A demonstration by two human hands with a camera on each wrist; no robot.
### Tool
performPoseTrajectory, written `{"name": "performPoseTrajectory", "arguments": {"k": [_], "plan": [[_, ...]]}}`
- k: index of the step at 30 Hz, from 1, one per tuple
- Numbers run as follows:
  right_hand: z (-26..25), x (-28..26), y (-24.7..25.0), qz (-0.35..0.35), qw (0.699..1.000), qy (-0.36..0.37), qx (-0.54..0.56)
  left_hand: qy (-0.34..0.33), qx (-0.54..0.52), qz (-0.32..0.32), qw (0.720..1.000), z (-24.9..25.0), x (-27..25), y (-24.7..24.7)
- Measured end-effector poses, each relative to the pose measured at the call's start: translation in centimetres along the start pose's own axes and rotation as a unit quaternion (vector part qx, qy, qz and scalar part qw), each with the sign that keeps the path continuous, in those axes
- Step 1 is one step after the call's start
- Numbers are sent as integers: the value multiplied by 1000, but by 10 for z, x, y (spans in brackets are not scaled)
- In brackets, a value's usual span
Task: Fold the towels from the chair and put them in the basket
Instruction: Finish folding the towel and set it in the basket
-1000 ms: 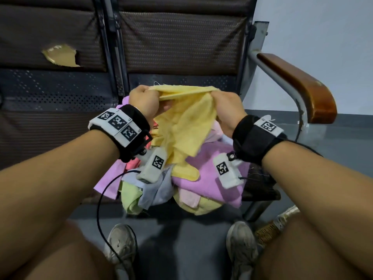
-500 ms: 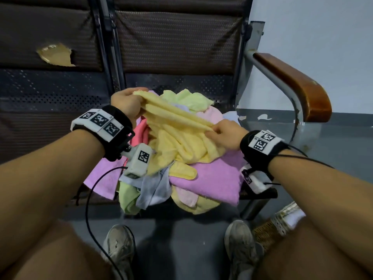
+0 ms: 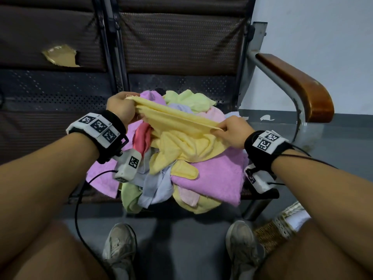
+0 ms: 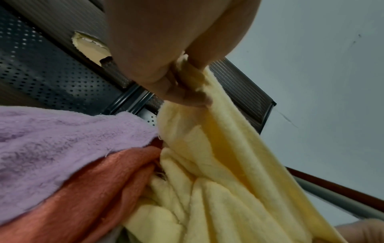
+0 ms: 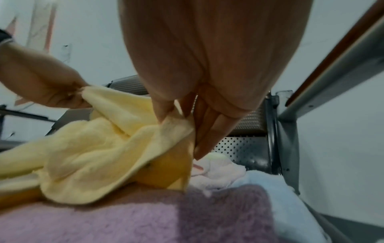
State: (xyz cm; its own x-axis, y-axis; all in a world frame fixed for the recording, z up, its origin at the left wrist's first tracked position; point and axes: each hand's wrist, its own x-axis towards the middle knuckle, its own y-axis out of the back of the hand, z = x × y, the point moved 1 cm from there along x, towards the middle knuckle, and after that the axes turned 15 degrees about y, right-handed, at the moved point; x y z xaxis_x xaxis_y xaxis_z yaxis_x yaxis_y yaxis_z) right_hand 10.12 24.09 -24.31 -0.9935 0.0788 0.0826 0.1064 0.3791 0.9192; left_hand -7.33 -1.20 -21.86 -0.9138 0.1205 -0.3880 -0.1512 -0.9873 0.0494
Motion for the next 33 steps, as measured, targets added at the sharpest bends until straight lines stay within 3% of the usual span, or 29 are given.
{"name": "performPoseTrajectory", "arguments": {"k": [4, 6, 11, 13, 17, 20, 24, 30, 33], "plan": [[9, 1, 10, 157, 979, -46, 122, -26, 25, -61, 997, 0, -4, 7], [11, 3, 15, 192, 967, -48, 162, -20, 48, -68, 996, -1, -4, 10], [3, 5, 9, 131, 977, -9, 167, 44, 65, -23, 997, -4, -1, 16], [-2, 5, 10, 97, 990, -1, 100, 32, 60, 15, 998, -1, 4, 23], [-7, 5, 20, 43, 998, 22, 34, -59, 143, 51, 987, 4, 3, 32], [-11, 5, 32, 61, 995, 15, 80, -91, 170, 6, 981, 11, -14, 27], [-19, 5, 47, 108, 984, -27, 140, -82, 61, -72, 992, 27, -33, 17], [-44, 9, 108, 207, 966, -12, 156, -193, 144, -31, 970, 69, -45, 18], [-58, 4, 144, 190, 970, 16, 152, -232, 121, -22, 965, 96, -56, 23]]}}
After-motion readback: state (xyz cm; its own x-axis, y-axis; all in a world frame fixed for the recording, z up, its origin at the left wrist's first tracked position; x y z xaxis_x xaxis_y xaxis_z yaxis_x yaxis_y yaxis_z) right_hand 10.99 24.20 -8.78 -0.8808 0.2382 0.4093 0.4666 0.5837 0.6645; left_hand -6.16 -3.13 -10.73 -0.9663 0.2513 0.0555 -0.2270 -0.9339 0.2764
